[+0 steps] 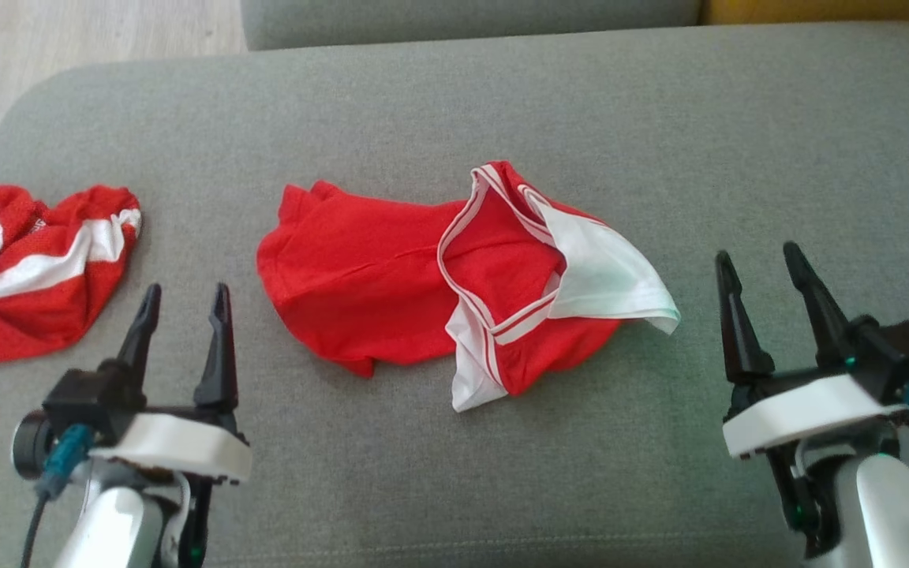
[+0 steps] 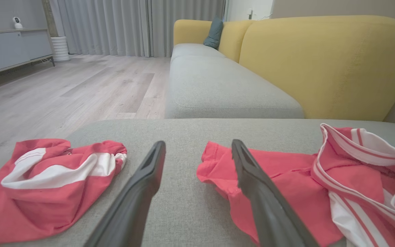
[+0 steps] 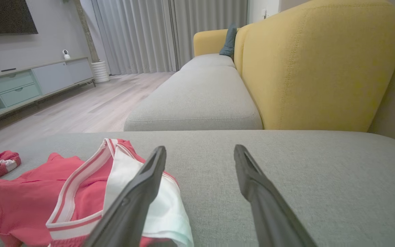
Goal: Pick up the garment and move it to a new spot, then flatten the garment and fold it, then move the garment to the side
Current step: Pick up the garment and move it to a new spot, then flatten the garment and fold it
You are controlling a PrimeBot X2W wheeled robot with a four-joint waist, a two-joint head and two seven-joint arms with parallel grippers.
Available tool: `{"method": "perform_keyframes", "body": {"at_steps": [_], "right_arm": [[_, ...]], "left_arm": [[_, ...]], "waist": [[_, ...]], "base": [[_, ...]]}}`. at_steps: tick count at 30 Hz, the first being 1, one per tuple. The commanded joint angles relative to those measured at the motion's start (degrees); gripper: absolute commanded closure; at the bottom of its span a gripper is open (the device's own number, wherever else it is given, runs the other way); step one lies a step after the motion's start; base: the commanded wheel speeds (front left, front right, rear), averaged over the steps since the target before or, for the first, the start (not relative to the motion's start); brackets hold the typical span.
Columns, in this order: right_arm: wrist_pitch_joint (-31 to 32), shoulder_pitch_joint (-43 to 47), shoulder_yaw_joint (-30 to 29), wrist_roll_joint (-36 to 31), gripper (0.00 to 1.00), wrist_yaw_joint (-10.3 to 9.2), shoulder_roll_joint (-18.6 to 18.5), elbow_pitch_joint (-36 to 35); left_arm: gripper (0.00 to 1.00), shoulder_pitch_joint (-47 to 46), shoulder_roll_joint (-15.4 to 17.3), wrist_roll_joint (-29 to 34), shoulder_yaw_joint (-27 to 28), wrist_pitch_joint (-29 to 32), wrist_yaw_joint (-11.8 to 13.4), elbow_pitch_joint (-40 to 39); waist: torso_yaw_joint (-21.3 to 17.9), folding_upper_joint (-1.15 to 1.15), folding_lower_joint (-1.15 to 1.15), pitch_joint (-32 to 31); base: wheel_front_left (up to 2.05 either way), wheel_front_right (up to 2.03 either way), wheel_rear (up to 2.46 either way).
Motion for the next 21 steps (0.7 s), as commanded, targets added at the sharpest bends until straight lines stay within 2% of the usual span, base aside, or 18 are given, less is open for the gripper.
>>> {"method": "perform_keyframes", "body": {"at_steps": [1, 21], "right_arm": [[0.22, -0.78, 1.06, -0.3, 0.0, -0.05, -0.48, -1.96], [1.71, 1.49, 0.64, -0.69, 0.0, -0.05, -0.45, -2.94]], "left_arm": [[0.0, -1.51, 0.61, 0.78, 2.67, -0.68, -0.36, -1.97], [0.0, 0.35, -1.21, 3.57, 4.13, -0.69, -1.64, -0.75]], "waist": [[-0.05, 0.0, 0.0, -0.4], [-0.02, 0.0, 0.0, -1.76]], "base": [[0.0, 0.0, 0.0], [0.0, 0.0, 0.0]]}}
